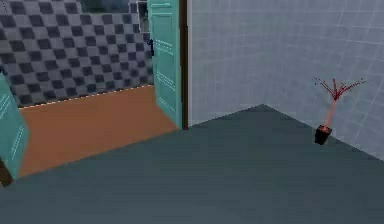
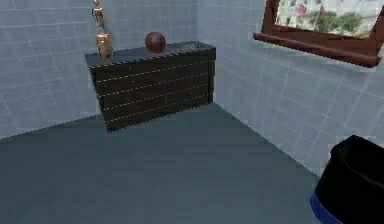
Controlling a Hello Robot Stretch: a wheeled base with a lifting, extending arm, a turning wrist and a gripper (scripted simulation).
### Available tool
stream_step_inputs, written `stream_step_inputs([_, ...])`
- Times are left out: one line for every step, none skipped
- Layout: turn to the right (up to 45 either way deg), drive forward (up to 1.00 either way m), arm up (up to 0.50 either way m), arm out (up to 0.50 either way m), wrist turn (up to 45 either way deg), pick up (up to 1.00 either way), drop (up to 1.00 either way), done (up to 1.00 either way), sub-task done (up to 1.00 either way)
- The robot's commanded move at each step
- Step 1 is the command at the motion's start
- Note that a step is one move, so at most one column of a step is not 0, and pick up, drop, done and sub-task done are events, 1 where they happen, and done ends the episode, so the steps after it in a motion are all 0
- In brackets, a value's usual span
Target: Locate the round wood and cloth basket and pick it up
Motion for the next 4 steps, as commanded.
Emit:
stream_step_inputs([45.0, 0.00, 0.00, 0.00, 0.0, 0.00, 0.00, 0.00, 0.00])
stream_step_inputs([9.0, 0.00, 0.00, 0.00, 0.0, 0.00, 0.00, 0.00, 0.00])
stream_step_inputs([0.0, 0.05, 0.00, 0.00, 0.0, 0.00, 0.00, 0.00, 0.00])
stream_step_inputs([-45.0, 0.00, 0.00, 0.00, 0.0, 0.00, 0.00, 0.00, 0.00])
